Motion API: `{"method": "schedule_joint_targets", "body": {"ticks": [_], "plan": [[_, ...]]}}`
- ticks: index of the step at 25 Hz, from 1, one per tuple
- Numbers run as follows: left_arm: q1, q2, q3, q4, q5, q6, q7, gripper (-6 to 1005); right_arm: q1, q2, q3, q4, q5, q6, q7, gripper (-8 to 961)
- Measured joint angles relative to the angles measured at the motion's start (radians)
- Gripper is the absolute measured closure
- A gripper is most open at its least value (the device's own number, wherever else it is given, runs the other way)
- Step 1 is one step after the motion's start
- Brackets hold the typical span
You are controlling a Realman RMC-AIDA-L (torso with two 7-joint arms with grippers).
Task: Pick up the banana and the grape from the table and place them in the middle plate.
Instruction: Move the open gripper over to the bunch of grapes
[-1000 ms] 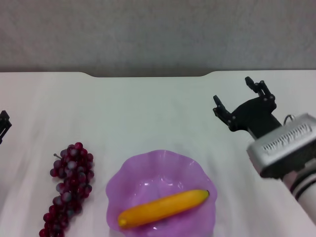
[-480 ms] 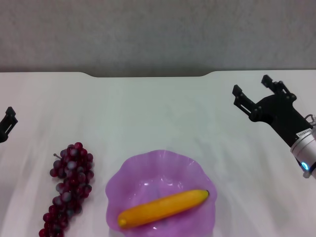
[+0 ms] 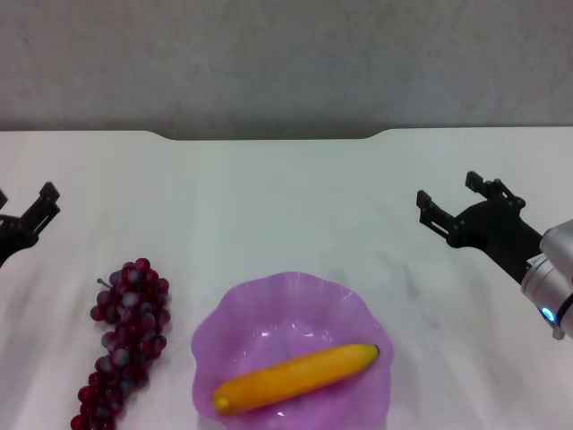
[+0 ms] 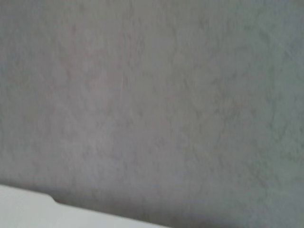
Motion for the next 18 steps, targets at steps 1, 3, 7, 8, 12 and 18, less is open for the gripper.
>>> {"method": "schedule_joint_targets", "body": {"ticks": [1,3,7,8,12,18], "plan": [[0.017,0.002,0.001,0.048,0.039,0.013,-0.051,133,0.0,0.0,-0.002,-0.001,0.0,0.011,-0.004,92],[0.059,0.003,0.001,0.158,0.118,0.065,-0.13,133,0.003,0.0,-0.005,0.0,0.0,0.022,-0.007,92],[0.16,-0.008,0.057,0.444,0.267,0.278,-0.303,133,0.006,0.0,-0.006,-0.003,-0.001,0.03,-0.007,92],[0.184,-0.006,0.101,0.507,0.284,0.348,-0.354,133,0.006,0.0,-0.006,-0.004,-0.001,0.034,-0.007,92],[0.284,0.003,0.311,0.816,0.411,0.706,-0.573,134,0.006,0.0,-0.006,-0.007,-0.001,0.042,-0.007,92],[0.42,0.069,0.547,1.135,0.702,0.94,-0.968,134,0.007,0.0,-0.007,-0.007,-0.001,0.064,-0.006,92]]}}
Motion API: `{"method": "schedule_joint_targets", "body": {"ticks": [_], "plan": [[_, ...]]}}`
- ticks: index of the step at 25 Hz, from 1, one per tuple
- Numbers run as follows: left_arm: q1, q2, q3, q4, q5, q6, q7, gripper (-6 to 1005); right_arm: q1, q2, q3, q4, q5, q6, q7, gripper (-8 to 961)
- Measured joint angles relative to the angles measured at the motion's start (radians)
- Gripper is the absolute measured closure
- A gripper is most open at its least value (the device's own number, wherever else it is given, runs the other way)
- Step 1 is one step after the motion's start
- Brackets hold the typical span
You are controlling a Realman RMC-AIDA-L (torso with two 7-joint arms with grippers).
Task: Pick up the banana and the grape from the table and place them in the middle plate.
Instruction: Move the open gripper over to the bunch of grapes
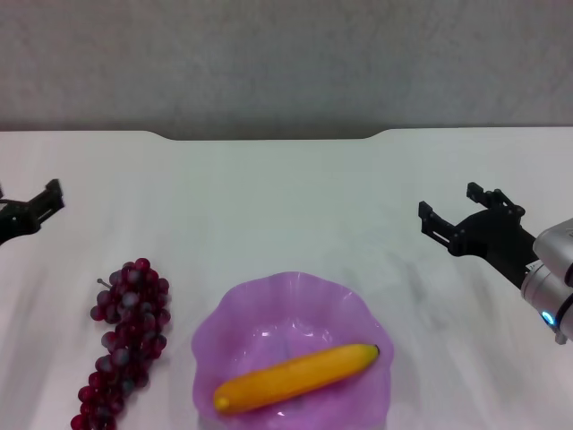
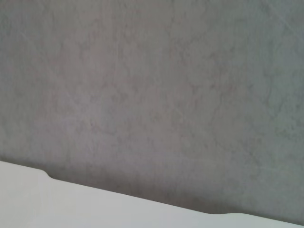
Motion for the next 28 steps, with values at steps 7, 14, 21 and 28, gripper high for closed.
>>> {"method": "schedule_joint_targets", "body": {"ticks": [7,14,21,28], "plan": [[-0.043,0.08,-0.01,0.037,0.45,-0.162,-0.59,137,-0.001,-0.001,-0.002,0.002,0.0,0.001,0.0,92],[-0.22,-0.072,-0.352,0.068,1.467,-0.67,-1.127,161,0.0,-0.001,-0.002,0.005,0.0,0.005,0.001,92],[-0.263,-0.069,-0.278,0.149,1.632,-0.894,-1.178,192,-0.003,-0.002,-0.002,0.004,0.001,0.014,0.001,92],[-0.253,-0.07,-0.227,0.333,1.557,-1.035,-1.182,106,-0.002,-0.003,-0.002,0.002,0.001,0.018,0.003,92]]}}
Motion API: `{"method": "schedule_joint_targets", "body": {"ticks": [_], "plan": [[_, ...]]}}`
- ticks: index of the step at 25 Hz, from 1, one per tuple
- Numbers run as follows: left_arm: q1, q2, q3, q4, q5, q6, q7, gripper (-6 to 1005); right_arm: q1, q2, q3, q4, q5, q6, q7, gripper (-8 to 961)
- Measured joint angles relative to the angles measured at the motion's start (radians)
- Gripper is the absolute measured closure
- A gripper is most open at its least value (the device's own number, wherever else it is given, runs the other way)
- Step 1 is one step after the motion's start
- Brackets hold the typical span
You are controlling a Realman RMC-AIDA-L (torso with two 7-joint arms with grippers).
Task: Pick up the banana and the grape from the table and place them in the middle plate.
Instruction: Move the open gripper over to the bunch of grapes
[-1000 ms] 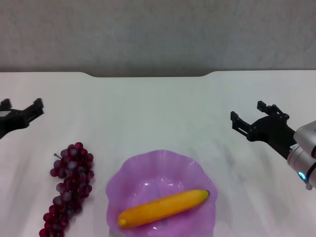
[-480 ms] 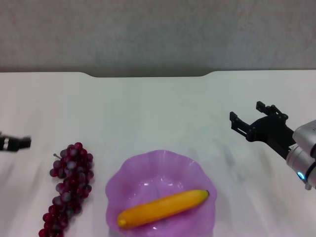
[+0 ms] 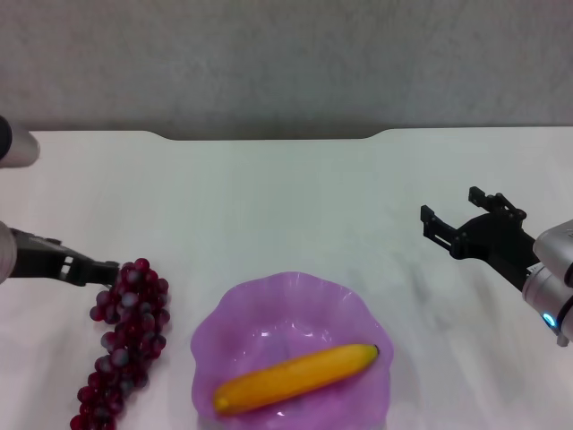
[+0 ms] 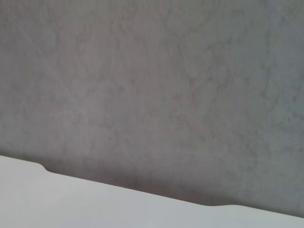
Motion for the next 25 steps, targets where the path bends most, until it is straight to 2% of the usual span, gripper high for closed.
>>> {"method": "schedule_joint_targets", "body": {"ticks": [4,14,19,25], "plan": [[0.001,0.0,-0.01,0.013,-0.077,-0.024,-0.016,106,0.002,0.0,0.0,0.001,0.0,0.007,0.0,92],[-0.024,-0.004,0.009,-0.184,-0.148,0.166,-0.045,105,0.003,0.0,0.001,0.003,-0.001,0.006,-0.002,92],[-0.027,-0.005,0.027,-0.238,-0.16,0.213,-0.055,105,0.003,0.0,0.0,0.002,-0.001,0.006,-0.002,92],[-0.057,-0.005,0.027,-0.359,-0.229,0.257,-0.044,105,0.001,0.0,0.007,-0.001,-0.001,0.004,-0.002,92]]}}
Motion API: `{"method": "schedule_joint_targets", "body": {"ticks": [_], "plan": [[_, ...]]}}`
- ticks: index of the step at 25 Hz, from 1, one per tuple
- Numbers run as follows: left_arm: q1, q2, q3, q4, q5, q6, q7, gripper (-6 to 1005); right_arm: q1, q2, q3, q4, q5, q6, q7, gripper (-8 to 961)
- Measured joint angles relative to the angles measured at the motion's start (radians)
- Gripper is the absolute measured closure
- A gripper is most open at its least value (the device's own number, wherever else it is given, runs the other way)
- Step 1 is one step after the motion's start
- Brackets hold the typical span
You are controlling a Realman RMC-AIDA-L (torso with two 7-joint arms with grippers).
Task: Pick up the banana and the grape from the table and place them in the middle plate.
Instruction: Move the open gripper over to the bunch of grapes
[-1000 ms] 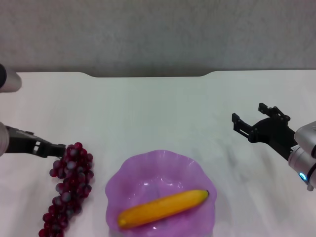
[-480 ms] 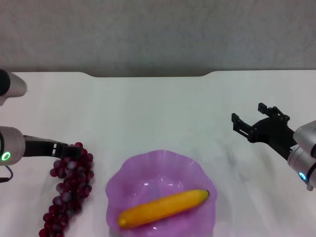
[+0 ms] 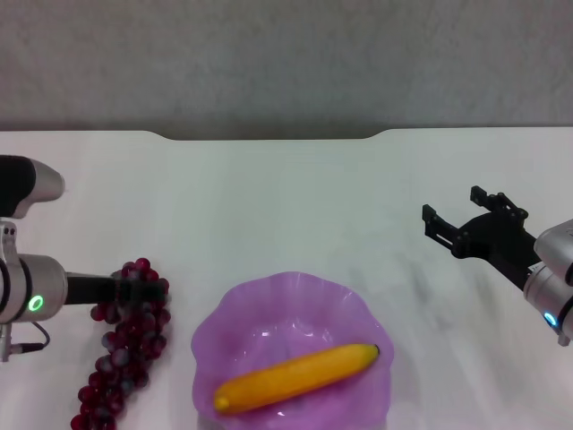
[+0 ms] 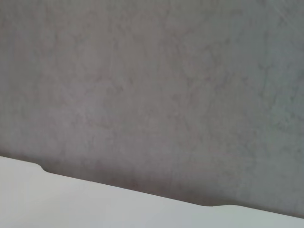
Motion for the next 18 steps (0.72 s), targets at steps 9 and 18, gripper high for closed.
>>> {"method": "schedule_joint_targets", "body": {"ticks": [9,18], "plan": [[-0.031,0.001,0.0,-0.084,-0.012,0.033,0.002,112,0.002,0.0,0.001,-0.003,0.0,0.002,0.0,92],[-0.032,0.001,0.011,-0.097,-0.012,0.045,0.002,124,0.003,0.0,0.001,-0.005,0.0,0.002,0.0,92]]}}
